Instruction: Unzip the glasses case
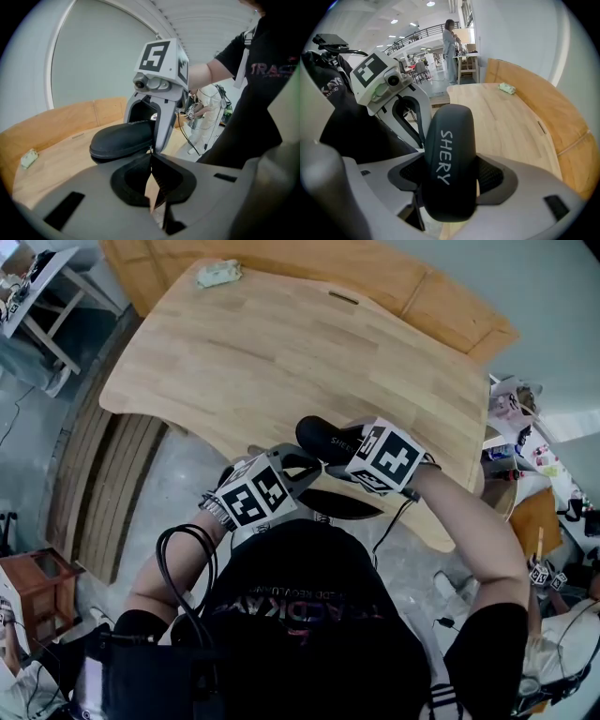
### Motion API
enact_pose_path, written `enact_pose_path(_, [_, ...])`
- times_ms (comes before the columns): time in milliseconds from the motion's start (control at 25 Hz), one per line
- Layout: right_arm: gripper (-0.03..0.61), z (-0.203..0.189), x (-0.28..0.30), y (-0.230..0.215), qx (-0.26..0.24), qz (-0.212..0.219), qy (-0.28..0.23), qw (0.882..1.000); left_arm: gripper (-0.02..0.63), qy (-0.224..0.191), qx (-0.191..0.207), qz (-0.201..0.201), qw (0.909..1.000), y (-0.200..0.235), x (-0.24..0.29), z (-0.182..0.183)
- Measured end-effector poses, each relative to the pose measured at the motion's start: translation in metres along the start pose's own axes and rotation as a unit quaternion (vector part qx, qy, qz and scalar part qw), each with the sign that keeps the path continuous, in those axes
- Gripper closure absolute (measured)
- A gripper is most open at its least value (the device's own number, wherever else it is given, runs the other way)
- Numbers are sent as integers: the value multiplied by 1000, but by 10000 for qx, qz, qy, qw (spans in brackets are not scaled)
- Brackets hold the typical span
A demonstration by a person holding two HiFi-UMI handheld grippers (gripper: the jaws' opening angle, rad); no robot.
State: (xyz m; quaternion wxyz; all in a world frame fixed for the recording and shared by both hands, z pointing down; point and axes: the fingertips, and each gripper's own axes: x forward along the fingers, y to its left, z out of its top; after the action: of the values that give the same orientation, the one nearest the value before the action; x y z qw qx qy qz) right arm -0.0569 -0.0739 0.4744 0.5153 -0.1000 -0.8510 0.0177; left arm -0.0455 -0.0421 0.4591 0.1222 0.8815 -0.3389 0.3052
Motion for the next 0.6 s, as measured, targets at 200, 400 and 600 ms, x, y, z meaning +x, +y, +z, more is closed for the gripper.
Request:
enact_pose_path(200, [239, -4, -3, -5, -71, 6, 24, 10000, 601, -97, -179, 32, 9998, 12, -12, -3])
enact_pose_path(400, [239, -6, -11, -5, -225, 83, 20, 9997, 541, -379, -749, -47, 9965, 27, -34, -10])
enact_pose_path(600, [239, -5, -15, 6, -603, 199, 121, 9979, 333, -533, -678, -184, 9961, 33, -44, -4])
